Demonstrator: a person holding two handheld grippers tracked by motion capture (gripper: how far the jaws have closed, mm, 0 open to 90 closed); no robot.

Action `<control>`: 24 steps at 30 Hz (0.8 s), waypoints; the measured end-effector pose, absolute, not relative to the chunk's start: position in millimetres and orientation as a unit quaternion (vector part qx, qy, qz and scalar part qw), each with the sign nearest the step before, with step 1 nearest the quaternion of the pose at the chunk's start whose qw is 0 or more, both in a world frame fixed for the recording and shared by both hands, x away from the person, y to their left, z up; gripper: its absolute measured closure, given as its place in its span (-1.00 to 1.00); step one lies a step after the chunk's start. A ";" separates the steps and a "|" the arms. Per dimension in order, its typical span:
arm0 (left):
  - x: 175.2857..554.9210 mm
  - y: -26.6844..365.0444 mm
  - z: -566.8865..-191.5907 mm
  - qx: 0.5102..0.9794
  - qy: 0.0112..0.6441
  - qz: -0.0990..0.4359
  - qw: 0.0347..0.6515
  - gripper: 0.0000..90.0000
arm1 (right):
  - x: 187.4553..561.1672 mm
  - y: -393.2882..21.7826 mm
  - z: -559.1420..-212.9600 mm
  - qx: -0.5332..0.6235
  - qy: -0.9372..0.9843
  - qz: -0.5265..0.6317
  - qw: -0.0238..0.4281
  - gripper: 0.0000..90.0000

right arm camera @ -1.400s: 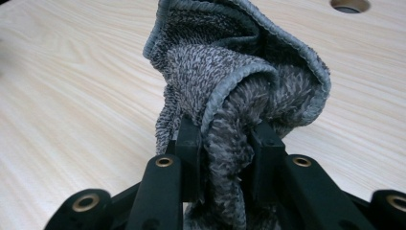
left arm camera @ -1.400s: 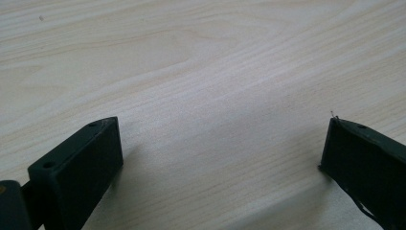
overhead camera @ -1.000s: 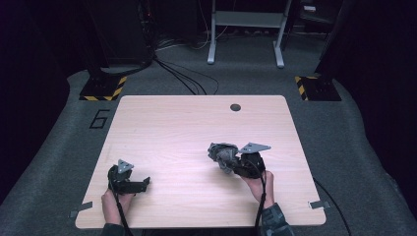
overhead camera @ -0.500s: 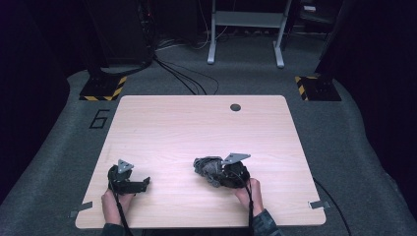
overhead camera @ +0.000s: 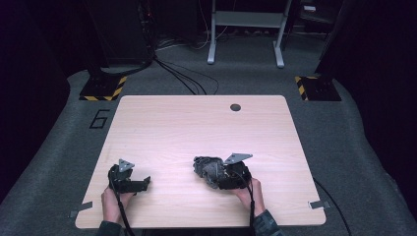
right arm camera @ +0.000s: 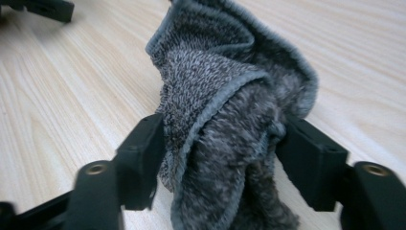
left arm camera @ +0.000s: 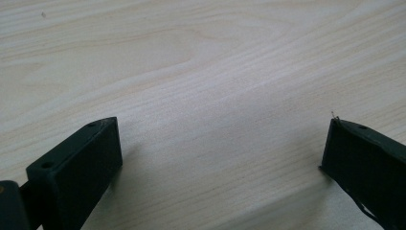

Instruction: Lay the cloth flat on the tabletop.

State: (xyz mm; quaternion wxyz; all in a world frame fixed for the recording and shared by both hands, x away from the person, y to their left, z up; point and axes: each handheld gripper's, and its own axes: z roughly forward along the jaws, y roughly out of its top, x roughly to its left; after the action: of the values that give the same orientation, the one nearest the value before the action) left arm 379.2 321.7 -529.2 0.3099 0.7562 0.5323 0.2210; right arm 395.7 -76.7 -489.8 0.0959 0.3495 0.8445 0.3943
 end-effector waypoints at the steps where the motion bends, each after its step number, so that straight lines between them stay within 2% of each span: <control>1: 379.7 320.3 -528.1 0.757 0.532 0.218 0.311 -1.00 | 395.7 -76.7 -489.8 0.349 0.844 0.394 0.096 -0.32; 3: 380.4 316.2 -520.3 0.759 0.526 0.203 0.325 -1.00 | 393.8 -86.4 -483.3 0.359 0.833 0.410 0.101 -0.40; 7: 382.9 306.8 -510.6 0.761 0.515 0.202 0.340 -1.00 | 392.9 -97.7 -477.2 0.374 0.821 0.418 0.107 -0.39; 13: 392.3 278.3 -483.3 0.779 0.478 0.187 0.361 -1.00 | 395.7 -118.3 -471.7 0.401 0.803 0.423 0.126 -0.16; 24: 404.9 229.4 -450.5 0.807 0.412 0.180 0.383 -0.91 | 387.0 -118.1 -469.7 0.396 0.808 0.421 0.117 0.17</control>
State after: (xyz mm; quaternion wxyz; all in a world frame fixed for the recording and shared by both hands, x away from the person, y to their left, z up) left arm 404.9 229.4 -450.5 0.3832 0.8070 0.4116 0.1801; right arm 387.0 -118.1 -469.7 0.1168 0.3958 0.8079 0.4207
